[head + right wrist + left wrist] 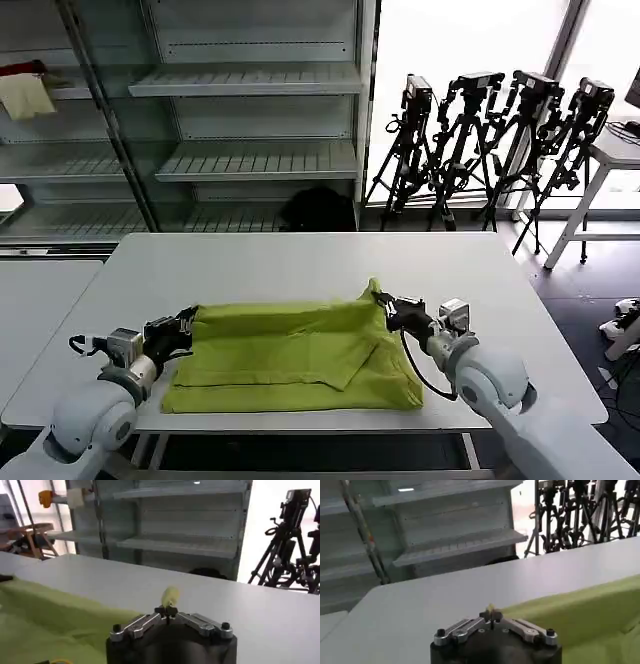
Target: Fold and organize the clothes.
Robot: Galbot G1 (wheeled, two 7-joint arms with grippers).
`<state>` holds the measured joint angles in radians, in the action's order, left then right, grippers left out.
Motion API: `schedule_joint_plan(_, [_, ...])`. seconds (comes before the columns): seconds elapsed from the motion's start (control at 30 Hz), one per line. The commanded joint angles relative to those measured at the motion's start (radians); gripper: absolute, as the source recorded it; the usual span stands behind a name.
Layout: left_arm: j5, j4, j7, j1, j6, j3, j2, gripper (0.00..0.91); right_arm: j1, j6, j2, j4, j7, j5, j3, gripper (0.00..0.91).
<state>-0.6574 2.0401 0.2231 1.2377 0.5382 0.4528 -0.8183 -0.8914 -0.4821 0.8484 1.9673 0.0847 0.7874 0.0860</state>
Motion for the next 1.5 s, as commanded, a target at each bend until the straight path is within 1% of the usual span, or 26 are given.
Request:
schedule_joint_plan(0.03, [0.063, 0.111, 0.044, 0.145, 0.015, 0.065, -0.022, 0.000, -0.185, 0.011, -0.042, 0.126, 0.000, -0.007, 0.073, 0.000])
schedule_joint_plan(0.2, [0.105, 0.158, 0.060, 0.212, 0.016, 0.092, -0.038, 0.000, -0.206, 0.011, -0.046, 0.151, 0.007, -0.008, 0.072, 0.000])
schedule_joint_plan(0.4, [0.129, 0.187, 0.058, 0.264, 0.012, 0.089, -0.055, 0.000, -0.235, 0.011, -0.047, 0.164, 0.009, -0.011, 0.078, 0.000])
schedule_joint_plan(0.63, [0.157, 0.172, 0.055, 0.271, 0.004, 0.073, -0.070, 0.000, -0.283, 0.011, -0.059, 0.185, 0.013, -0.012, 0.105, 0.000])
schedule_joint_plan(0.77, [0.159, 0.160, 0.055, 0.265, 0.002, 0.066, -0.073, 0.000, -0.311, 0.020, -0.052, 0.191, 0.010, -0.027, 0.109, 0.000])
schedule_joint_plan(0.93, [0.169, 0.150, 0.063, 0.260, 0.003, 0.063, -0.076, 0.000, -0.319, 0.020, -0.048, 0.196, 0.014, -0.026, 0.116, 0.000])
schedule_joint_plan(1.17, [0.168, 0.136, 0.073, 0.259, 0.002, 0.074, -0.072, 0.000, -0.326, 0.000, -0.047, 0.243, 0.028, -0.020, 0.122, 0.000])
schedule_joint_plan(1.5, [0.181, 0.139, 0.066, 0.284, 0.010, 0.050, -0.086, 0.010, -0.373, 0.013, -0.042, 0.224, 0.028, -0.036, 0.138, 0.000])
